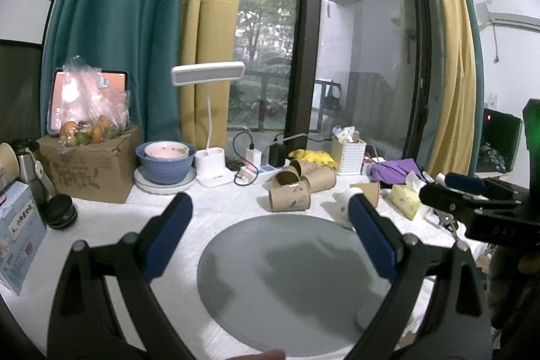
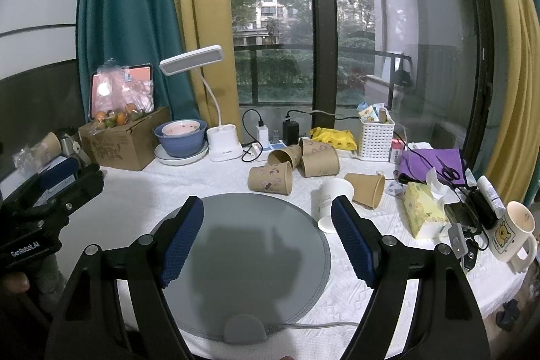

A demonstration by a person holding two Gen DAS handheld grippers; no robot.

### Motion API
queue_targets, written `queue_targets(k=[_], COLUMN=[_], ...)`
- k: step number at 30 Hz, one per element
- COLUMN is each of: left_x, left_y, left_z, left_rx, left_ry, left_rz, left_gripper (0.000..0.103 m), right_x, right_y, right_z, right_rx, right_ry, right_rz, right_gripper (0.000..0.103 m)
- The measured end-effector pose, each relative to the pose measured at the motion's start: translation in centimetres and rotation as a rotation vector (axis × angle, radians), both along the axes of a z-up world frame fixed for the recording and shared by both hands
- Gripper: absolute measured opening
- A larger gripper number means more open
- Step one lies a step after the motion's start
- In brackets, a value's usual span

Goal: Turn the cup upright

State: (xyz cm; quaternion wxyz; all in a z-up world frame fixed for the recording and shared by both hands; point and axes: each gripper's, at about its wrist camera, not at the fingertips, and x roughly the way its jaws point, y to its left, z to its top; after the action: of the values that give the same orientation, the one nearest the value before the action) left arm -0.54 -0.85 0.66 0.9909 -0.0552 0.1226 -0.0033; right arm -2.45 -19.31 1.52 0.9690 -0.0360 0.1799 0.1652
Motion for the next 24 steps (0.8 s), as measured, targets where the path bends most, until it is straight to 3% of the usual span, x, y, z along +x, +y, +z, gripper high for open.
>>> queue_targets(k=[24], left_x=[0.16], left_y=[0.02], left_z=[0.03], left_rx=[0.007], left_ry=[0.006], left_rz=[-0.011], left_gripper=[0.094], right_x=[-0.06], right_y=[0.26], right_z=[0.20], right_rx=[-0.002], right_ry=[-0.001], right_rz=[0.004], right_gripper=[0.081])
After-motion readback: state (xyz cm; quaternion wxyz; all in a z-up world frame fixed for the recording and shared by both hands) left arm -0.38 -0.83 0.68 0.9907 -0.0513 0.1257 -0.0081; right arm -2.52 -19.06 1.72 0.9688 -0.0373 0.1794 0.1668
